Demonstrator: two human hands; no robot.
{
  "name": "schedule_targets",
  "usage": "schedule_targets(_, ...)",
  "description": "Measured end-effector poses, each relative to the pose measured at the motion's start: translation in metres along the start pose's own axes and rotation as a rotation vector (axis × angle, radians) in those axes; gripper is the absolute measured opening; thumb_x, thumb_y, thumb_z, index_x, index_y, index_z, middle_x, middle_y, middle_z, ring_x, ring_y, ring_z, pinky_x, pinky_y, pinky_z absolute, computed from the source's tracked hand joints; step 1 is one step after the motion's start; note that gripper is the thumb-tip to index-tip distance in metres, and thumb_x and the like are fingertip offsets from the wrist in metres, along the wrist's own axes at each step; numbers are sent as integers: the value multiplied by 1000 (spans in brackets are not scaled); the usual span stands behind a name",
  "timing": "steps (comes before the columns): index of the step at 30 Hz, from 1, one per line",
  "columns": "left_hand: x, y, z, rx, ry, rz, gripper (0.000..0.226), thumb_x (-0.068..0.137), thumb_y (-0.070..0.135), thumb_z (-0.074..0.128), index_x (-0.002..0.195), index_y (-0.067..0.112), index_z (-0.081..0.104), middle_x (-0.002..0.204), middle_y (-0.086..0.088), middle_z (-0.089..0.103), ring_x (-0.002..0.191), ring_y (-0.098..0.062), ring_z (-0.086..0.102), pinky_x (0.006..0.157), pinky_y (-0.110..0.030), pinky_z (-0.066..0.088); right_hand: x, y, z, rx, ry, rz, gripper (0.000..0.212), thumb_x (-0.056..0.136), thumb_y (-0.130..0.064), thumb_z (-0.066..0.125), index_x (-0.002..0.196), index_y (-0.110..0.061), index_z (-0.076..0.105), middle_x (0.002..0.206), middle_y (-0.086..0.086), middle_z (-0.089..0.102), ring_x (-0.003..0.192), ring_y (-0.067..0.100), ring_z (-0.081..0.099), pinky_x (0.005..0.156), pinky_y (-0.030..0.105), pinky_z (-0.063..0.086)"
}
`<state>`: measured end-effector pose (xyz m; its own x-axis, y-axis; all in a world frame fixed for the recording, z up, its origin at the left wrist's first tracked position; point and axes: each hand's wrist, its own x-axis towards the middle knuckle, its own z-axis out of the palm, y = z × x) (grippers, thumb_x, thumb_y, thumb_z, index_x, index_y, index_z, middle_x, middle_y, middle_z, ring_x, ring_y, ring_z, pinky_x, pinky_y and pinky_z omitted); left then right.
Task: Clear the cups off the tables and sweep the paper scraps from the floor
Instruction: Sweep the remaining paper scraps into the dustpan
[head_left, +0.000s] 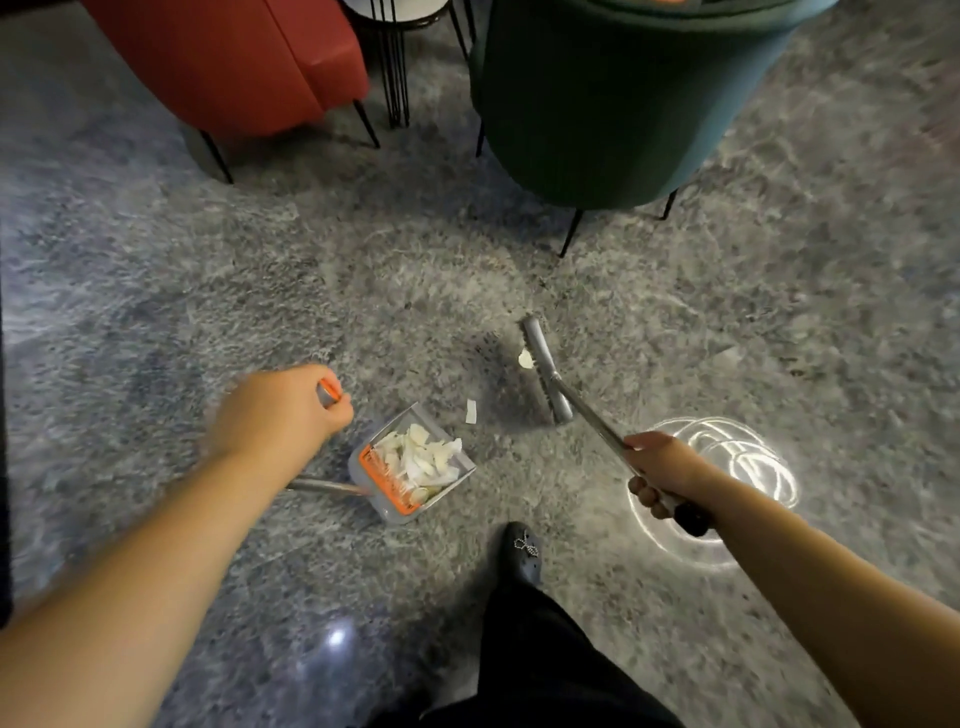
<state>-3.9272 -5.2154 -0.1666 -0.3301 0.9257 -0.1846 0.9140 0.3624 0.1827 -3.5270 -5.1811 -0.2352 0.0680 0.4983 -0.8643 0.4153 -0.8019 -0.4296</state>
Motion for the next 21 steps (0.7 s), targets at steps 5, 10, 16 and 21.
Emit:
schedule_targets(5, 43, 25, 1, 15, -21, -10, 16, 76, 42, 71, 72, 36, 56, 77, 3, 68, 66, -24, 58, 62, -31, 51, 50, -52, -30, -67, 0, 7, 22, 99, -26, 38, 81, -15, 47, 43, 3, 48, 31, 13, 40, 40, 18, 33)
schedule_targets(10, 62, 23, 3, 35, 3, -17, 18, 72, 43, 73, 70, 35, 57, 69, -1, 68, 58, -26, 54, 57, -29, 47, 87, -90, -37, -226, 15, -5, 16, 95, -19, 36, 86, -15, 49, 43, 5, 49, 33, 15, 40, 41, 21, 35)
schedule_targets(16, 72, 10, -1, 80, -10, -85, 22, 70, 53, 73, 69, 41, 54, 59, 3, 53, 53, -22, 45, 54, -26, 41, 92, -122, -22, -361, -48, -30, 21, 99, -18, 31, 86, -11, 46, 55, 14, 51, 46, 21, 42, 47, 26, 33)
schedule_targets(21, 81, 11, -6, 64, -44, -112, 25, 74, 56, 67, 64, 43, 48, 65, 7, 62, 55, -20, 51, 55, -27, 46, 64, -138, 11, -677, -190, 0, 25, 95, 2, 33, 74, -4, 45, 61, 13, 44, 51, 21, 39, 50, 31, 33)
